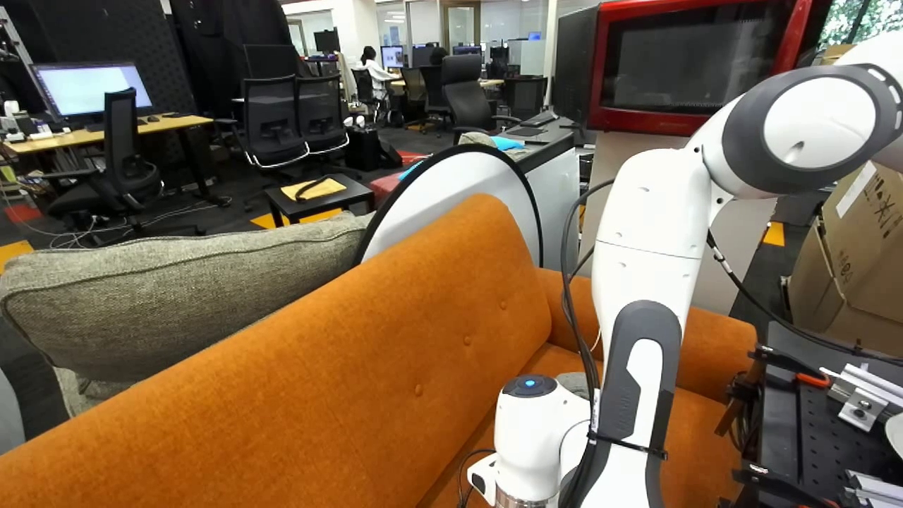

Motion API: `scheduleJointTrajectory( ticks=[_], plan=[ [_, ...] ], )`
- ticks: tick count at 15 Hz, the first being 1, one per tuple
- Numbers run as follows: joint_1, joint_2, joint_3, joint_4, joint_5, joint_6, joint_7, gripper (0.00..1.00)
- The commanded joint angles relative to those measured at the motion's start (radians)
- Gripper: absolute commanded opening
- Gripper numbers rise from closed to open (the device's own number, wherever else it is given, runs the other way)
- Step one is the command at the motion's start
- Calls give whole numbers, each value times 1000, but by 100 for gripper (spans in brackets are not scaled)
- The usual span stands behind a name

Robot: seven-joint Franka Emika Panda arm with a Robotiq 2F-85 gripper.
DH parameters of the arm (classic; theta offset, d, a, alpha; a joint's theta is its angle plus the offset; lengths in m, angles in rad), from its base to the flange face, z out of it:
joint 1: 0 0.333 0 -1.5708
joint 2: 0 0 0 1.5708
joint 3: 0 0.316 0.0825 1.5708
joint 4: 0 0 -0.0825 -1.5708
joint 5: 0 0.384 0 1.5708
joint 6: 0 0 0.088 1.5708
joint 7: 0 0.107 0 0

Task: Slide the black discs to the right and then move the storage bin slightly to the right

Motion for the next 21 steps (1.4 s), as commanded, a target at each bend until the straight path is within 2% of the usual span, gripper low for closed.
scheduleJointTrajectory(
  ticks=[1, 3, 5, 13, 15, 16, 21],
  plan=[
    [-3, 29, 5, 40, -8, -32, -25, 100],
    [-6, 40, 4, 51, -7, -31, -27, 100],
    [-7, 51, -1, 58, -4, -16, -22, 72],
    [-11, 58, -24, 69, 0, -13, -14, 16],
    [-10, 57, -30, 69, 1, -15, -11, 13],
    [-10, 57, -31, 68, 3, -15, -7, 8],
    [-8, 24, -67, 41, 21, -18, 50, 4]
  ],
)
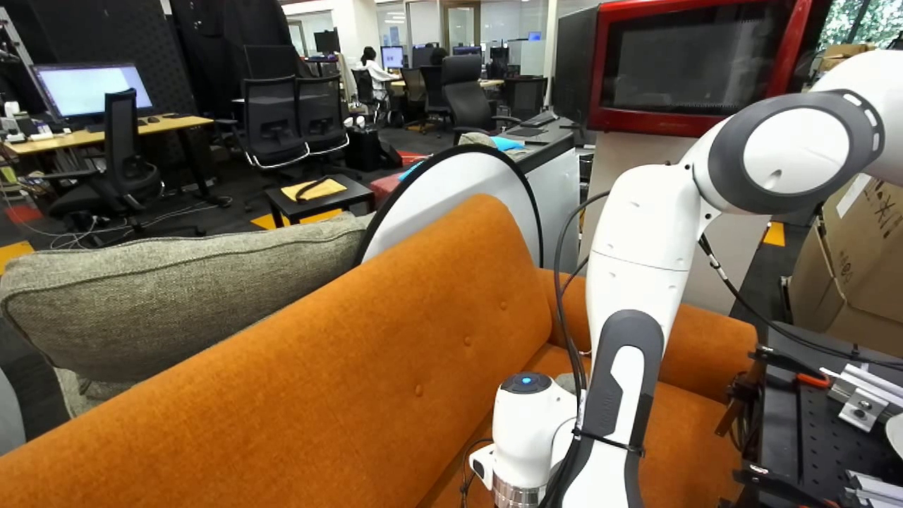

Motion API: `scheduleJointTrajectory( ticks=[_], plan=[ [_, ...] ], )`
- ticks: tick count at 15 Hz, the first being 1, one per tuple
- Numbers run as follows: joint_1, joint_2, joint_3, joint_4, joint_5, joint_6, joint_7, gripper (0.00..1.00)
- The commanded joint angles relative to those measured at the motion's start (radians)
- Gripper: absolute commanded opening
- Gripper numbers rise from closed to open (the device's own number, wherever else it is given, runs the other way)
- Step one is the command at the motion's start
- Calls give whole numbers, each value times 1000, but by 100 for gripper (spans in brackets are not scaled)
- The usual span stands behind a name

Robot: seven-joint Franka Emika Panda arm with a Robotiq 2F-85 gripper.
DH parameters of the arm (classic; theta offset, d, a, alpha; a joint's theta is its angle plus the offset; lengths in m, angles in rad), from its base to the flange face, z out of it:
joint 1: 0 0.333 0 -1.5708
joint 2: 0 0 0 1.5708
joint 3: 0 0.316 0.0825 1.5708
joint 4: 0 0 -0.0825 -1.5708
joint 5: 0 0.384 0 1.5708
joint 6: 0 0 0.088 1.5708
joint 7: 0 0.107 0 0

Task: Slide the black discs to the right and then move the storage bin slightly to the right

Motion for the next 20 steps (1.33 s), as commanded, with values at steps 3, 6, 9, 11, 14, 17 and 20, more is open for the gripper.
scheduleJointTrajectory(
  ticks=[3, 6, 9, 11, 14, 17, 20],
  plan=[
    [18, -69, -85, -57, 35, -19, 69, 4],
    [28, -119, -142, -108, 46, -13, 100, 4],
    [36, -179, -188, -174, 49, -11, 122, 4],
    [35, -210, -206, -215, 51, -14, 131, 4],
    [29, -235, -218, -260, 51, -19, 144, 4],
    [24, -247, -218, -283, 57, -21, 155, 4],
    [9, -250, -202, -291, 61, -14, 151, 4]
  ],
)
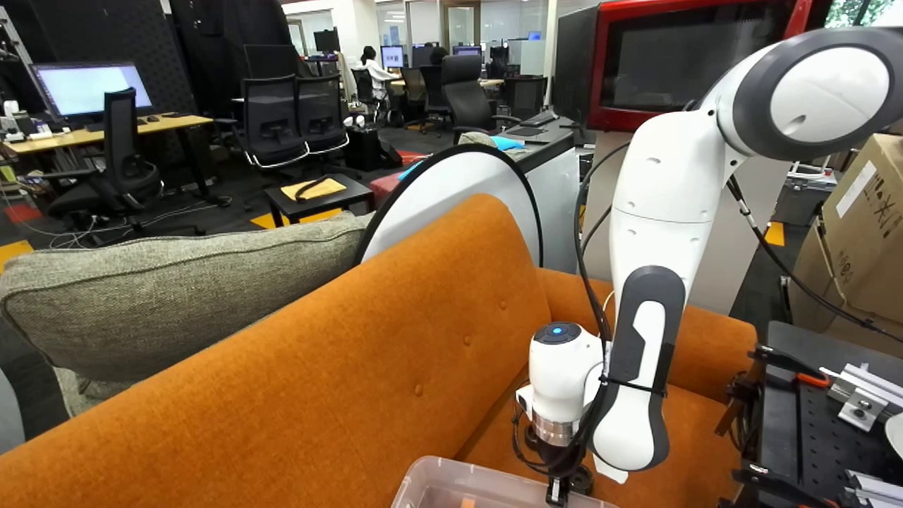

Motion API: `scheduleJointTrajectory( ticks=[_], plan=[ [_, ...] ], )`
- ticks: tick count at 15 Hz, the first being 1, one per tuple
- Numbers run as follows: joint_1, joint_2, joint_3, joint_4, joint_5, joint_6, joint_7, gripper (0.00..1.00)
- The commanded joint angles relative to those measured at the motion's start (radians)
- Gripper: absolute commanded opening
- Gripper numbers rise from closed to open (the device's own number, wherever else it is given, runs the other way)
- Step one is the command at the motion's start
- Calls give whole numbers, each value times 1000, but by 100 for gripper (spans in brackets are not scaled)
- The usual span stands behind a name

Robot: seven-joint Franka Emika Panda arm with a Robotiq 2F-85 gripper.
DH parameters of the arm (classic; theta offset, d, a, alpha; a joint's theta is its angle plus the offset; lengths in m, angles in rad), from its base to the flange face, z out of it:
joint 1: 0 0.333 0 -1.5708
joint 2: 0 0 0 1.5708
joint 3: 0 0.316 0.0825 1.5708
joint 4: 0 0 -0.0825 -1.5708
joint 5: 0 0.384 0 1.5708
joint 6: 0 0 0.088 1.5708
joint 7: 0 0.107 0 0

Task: Slide the black discs to the right and then move the storage bin slightly to the right

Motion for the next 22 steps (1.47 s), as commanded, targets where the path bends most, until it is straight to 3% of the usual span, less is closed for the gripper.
scheduleJointTrajectory(
  ticks=[1, 10, 17, 22],
  plan=[
    [-11, -41, 13, -41, 21, -6, 1, 36],
    [-60, -26, 90, -40, 10, 45, -40, 96],
    [-49, -2, 88, -16, 16, 35, -29, 100],
    [-179, 105, 211, 50, 1, 24, -111, 100]
  ],
)
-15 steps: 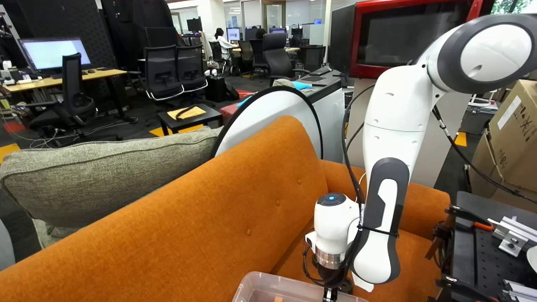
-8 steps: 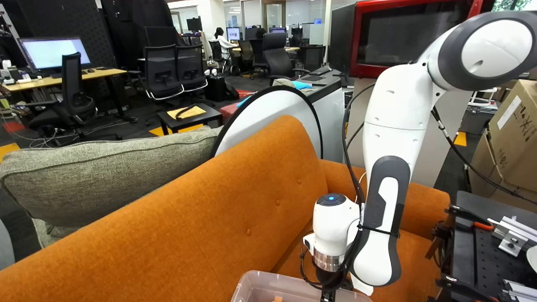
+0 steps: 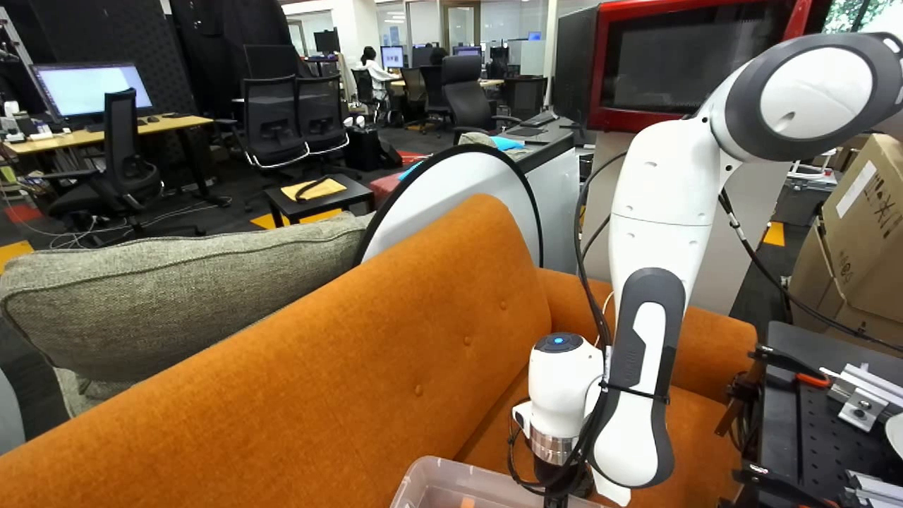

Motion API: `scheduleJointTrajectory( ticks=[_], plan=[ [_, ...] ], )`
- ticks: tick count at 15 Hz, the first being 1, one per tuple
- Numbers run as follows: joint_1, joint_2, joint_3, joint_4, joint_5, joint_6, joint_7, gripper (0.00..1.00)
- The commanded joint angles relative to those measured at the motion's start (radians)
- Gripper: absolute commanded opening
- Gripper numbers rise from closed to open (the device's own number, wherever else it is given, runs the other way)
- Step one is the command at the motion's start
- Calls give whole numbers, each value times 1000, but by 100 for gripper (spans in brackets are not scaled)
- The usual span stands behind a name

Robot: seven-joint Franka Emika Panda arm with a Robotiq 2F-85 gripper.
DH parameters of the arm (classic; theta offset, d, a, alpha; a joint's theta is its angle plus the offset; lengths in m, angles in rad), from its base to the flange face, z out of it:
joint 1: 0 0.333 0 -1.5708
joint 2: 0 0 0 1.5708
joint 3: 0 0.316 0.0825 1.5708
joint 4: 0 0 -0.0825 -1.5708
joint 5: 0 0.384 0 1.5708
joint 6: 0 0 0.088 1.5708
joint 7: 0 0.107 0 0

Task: Slide the black discs to the right and then move the storage bin slightly to the right

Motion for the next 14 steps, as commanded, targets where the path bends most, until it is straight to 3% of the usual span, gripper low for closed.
scheduleJointTrajectory(
  ticks=[1, 3, 4, 14],
  plan=[
    [-144, 93, 134, 60, -9, -10, -117, 100],
    [-163, 143, 163, 103, -18, -34, -158, 100],
    [-104, 93, 112, 64, 3, -13, -108, 100],
    [-134, 135, 138, 101, -2, -17, -140, 100]
  ],
)
